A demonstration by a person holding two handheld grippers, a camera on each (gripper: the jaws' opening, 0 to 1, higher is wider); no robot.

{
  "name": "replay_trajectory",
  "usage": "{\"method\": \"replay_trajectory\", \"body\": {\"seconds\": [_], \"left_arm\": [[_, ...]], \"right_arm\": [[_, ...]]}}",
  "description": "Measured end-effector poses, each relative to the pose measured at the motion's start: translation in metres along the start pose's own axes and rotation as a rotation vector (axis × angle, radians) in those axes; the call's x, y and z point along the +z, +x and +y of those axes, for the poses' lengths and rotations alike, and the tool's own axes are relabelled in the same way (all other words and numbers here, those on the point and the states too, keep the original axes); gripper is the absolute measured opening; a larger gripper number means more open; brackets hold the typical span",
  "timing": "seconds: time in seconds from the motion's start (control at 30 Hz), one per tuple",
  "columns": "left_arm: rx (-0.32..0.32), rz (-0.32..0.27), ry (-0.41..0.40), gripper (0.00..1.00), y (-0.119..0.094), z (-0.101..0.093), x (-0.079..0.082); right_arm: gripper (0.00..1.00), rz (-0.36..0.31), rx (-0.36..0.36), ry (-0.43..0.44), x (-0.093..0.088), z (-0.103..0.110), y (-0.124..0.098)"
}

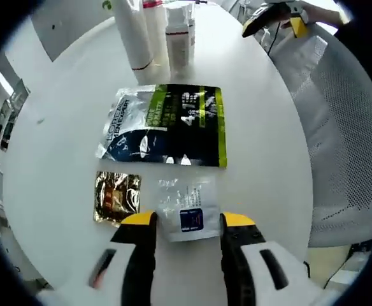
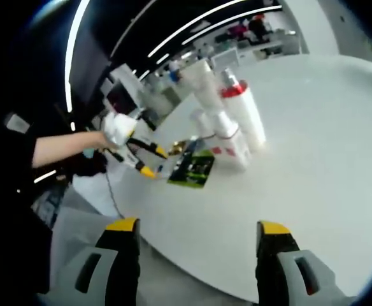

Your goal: Arrange the skincare products in the storage area until every visible bottle or jar stands upright without overlapping.

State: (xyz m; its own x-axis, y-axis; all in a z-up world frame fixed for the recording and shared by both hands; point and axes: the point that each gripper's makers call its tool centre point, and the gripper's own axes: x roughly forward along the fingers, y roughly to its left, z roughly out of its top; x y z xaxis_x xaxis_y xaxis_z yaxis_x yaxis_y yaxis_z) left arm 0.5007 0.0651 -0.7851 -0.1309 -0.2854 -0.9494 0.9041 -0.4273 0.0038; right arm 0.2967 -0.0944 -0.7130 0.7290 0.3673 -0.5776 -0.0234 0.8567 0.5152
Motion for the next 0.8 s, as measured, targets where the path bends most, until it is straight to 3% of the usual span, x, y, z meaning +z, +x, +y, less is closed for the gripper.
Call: {"method": "replay_trajectory", "body": {"seconds": [0.47,0.8], "left_arm": [[-0.032,0.047,0.071,0.36,0.0026,0.0072,-0.0032],[-0.036,0.053,0.055,0.37,0.0021,0.0068,-0.0039]], "right_arm": [[0.77,-0.003,-0.008,0.018,0.0002,-0.0027,-0.0001],[0.77,-0.003,-0.005,0.019,0.0002,-0.002,0.0001]]}}
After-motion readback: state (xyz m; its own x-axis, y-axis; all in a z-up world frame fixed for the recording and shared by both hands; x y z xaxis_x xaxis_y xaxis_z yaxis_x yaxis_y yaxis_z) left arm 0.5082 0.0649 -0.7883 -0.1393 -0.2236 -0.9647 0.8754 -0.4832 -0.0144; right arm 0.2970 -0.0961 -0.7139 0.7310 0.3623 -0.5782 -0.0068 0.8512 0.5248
